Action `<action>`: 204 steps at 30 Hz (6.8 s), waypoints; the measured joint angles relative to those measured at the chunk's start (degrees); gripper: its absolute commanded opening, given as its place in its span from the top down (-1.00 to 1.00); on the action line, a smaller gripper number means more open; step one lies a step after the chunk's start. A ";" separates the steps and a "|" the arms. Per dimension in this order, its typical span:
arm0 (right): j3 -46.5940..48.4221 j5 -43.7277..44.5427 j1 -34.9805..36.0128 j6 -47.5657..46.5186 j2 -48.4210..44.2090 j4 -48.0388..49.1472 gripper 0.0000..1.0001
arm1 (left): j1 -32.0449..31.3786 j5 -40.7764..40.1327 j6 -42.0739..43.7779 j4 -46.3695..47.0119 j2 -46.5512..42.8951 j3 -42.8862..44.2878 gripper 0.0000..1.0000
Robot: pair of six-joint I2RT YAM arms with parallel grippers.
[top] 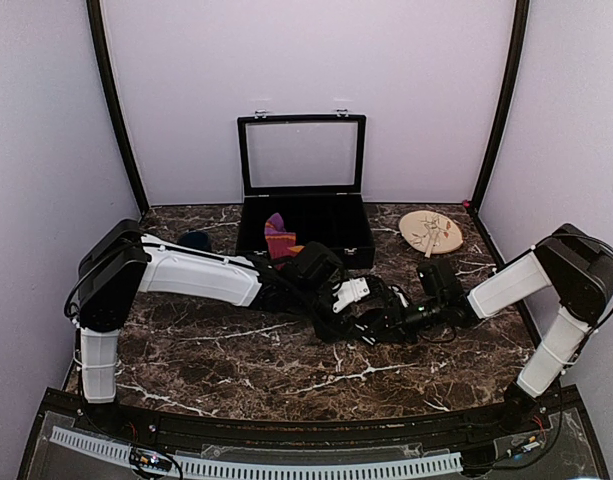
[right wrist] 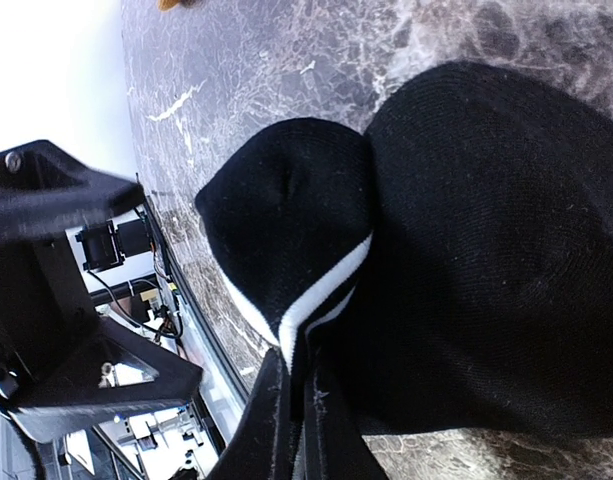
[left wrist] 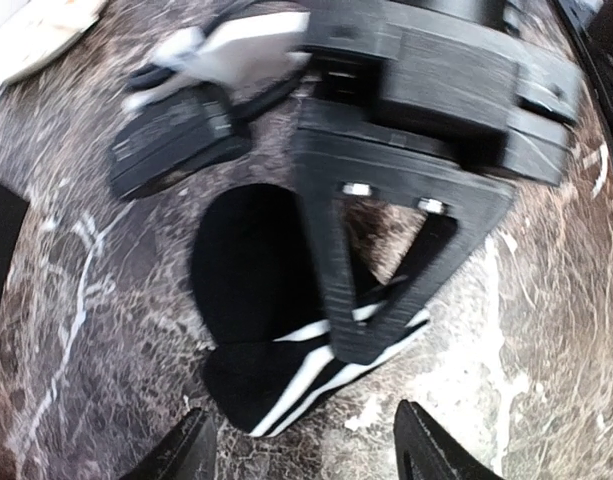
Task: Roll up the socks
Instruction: Roll the sock at the center of the board.
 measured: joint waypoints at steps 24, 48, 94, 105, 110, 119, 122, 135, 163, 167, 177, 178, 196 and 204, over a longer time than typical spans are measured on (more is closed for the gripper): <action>0.02 -0.61 -0.02 -1.29 0.02 -0.94 1.00 | -1.44 -4.17 19.63 -2.71 3.98 3.26 -0.27; 0.11 -1.22 -0.02 -2.16 0.35 -2.19 1.00 | -1.46 -4.70 24.15 -4.33 7.15 6.21 0.17; 1.53 5.29 -0.24 -7.30 -6.01 -12.61 0.12 | -1.01 4.00 21.70 -20.24 11.43 16.00 1.00; 1.29 13.97 -0.24 -8.83 -11.67 -15.93 0.09 | 0.48 7.67 16.31 -25.73 8.76 13.11 1.00; 0.85 21.24 0.22 -10.58 -15.74 -18.95 0.11 | 1.22 10.67 14.03 -27.56 8.68 13.07 1.00; 0.87 37.86 7.65 -15.45 -25.73 -23.78 0.18 | 3.10 16.33 11.82 -33.40 8.74 15.02 1.00; 0.90 43.15 11.78 -16.87 -28.30 -25.05 0.20 | 3.87 18.51 11.39 -35.95 9.44 17.73 1.00; 4.72 67.43 34.23 -20.57 -26.97 -30.93 0.25 | 5.95 24.74 10.51 -42.51 13.68 22.29 1.00; 14.84 81.07 53.27 -29.83 -8.76 -36.98 0.10 | 6.71 31.63 10.21 -45.72 16.68 23.02 1.00; 17.27 81.00 53.31 -32.59 -4.50 -37.55 0.02 | 6.97 32.81 10.25 -46.05 17.16 23.04 1.00; 19.67 81.09 52.94 -38.21 0.61 -39.54 -0.08 | 7.61 34.86 10.56 -46.86 17.79 23.08 1.00; 19.76 81.09 52.72 -38.62 0.81 -39.65 -0.08 | 7.63 34.99 10.62 -46.88 17.84 23.08 1.00; 21.44 79.49 48.83 -45.77 3.54 -40.85 -0.07 | 8.04 35.52 11.06 -47.30 17.97 23.08 1.00; 21.59 78.03 47.43 -48.13 4.33 -40.37 0.03 | 8.04 35.58 11.15 -47.34 18.03 23.08 1.00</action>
